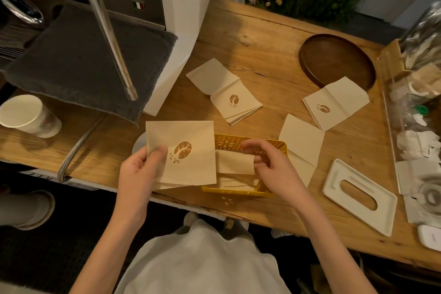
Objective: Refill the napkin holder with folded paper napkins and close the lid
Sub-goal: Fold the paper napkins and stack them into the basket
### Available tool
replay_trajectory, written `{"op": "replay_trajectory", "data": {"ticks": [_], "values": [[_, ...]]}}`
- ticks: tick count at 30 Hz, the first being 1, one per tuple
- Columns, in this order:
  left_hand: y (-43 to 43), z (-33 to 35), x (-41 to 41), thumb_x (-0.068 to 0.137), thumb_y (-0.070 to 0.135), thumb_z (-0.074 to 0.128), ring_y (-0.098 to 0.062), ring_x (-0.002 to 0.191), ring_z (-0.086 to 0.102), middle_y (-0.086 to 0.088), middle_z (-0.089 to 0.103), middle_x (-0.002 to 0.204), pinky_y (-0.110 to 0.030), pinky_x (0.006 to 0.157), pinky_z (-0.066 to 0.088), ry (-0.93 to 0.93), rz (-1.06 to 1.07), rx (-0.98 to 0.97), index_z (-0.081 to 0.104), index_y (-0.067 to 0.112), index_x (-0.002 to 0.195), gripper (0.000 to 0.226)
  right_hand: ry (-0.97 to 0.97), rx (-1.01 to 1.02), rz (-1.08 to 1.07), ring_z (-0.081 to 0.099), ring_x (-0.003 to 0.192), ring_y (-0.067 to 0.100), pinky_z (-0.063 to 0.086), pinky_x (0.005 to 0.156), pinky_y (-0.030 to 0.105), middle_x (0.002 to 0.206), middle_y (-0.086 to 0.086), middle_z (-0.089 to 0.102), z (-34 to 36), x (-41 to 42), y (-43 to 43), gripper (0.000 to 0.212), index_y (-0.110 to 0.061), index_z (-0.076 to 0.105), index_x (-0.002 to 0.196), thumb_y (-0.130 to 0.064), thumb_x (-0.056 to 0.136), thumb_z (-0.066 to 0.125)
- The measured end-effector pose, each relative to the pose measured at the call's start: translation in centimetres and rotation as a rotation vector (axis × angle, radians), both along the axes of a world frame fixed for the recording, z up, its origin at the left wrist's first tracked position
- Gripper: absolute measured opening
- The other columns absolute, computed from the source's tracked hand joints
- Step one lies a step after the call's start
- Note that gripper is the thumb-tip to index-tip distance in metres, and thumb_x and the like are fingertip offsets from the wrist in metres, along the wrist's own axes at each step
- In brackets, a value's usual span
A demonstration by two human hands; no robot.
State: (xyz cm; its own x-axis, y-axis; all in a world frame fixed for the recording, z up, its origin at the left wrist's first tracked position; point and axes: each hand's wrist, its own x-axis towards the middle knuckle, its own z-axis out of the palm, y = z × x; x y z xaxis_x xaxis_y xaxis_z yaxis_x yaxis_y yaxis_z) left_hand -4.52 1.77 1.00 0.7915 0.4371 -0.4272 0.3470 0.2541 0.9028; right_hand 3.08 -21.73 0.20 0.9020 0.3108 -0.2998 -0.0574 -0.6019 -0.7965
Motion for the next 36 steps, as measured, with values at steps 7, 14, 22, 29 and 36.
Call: {"op": "replay_trajectory", "data": {"ticks": [7, 14, 22, 29, 36], "values": [[-0.1, 0.2, -0.1, 0.093, 0.026, 0.056, -0.005, 0.083, 0.07, 0.008, 0.075, 0.093, -0.019, 0.062, 0.053, -0.006, -0.003, 0.007, 0.069, 0.024, 0.1, 0.015, -0.185, -0.053, 0.058, 0.053, 0.098, -0.02, 0.042, 0.09, 0.002, 0.107, -0.019, 0.062, 0.4, -0.1, 0.2, 0.043, -0.025, 0.069, 0.11, 0.01, 0.087, 0.057], [-0.3, 0.5, -0.2, 0.094, 0.024, 0.055, -0.006, 0.085, 0.07, 0.007, 0.075, 0.094, -0.026, 0.07, 0.051, -0.006, -0.003, 0.021, 0.07, 0.025, 0.097, 0.015, -0.309, -0.077, 0.021, 0.054, 0.091, -0.017, 0.04, 0.083, 0.0, 0.099, -0.018, 0.067, 0.6, -0.2, 0.0, 0.023, -0.028, 0.072, 0.101, -0.01, 0.087, 0.067], [-0.5, 0.5, -0.3, 0.094, 0.025, 0.055, -0.009, 0.087, 0.07, 0.004, 0.075, 0.096, -0.027, 0.071, 0.052, -0.004, -0.009, 0.016, 0.07, 0.023, 0.099, 0.016, -0.3, -0.013, -0.102, 0.049, 0.092, -0.003, 0.038, 0.074, 0.016, 0.093, -0.023, 0.061, 2.4, 0.1, -1.2, 0.006, -0.043, 0.062, 0.09, -0.04, 0.085, 0.062], [-0.8, 0.6, -0.3, 0.094, 0.026, 0.054, 0.0, 0.083, 0.068, 0.01, 0.074, 0.095, -0.018, 0.062, 0.052, -0.011, 0.004, 0.024, 0.067, 0.027, 0.103, 0.015, -0.184, 0.27, -0.211, 0.06, 0.071, -0.004, 0.048, 0.054, 0.014, 0.078, -0.02, 0.067, 5.0, 0.0, -1.7, 0.013, -0.022, 0.065, 0.09, -0.032, 0.091, 0.057], [-1.2, 0.7, -0.5, 0.095, 0.025, 0.054, -0.002, 0.082, 0.068, 0.009, 0.074, 0.093, -0.02, 0.064, 0.051, -0.006, -0.007, 0.026, 0.067, 0.025, 0.103, 0.016, -0.089, 0.436, -0.259, 0.07, 0.074, 0.02, 0.056, 0.058, 0.025, 0.085, 0.003, 0.072, 6.4, -0.5, -1.6, 0.017, -0.013, 0.065, 0.098, -0.025, 0.096, 0.055]]}}
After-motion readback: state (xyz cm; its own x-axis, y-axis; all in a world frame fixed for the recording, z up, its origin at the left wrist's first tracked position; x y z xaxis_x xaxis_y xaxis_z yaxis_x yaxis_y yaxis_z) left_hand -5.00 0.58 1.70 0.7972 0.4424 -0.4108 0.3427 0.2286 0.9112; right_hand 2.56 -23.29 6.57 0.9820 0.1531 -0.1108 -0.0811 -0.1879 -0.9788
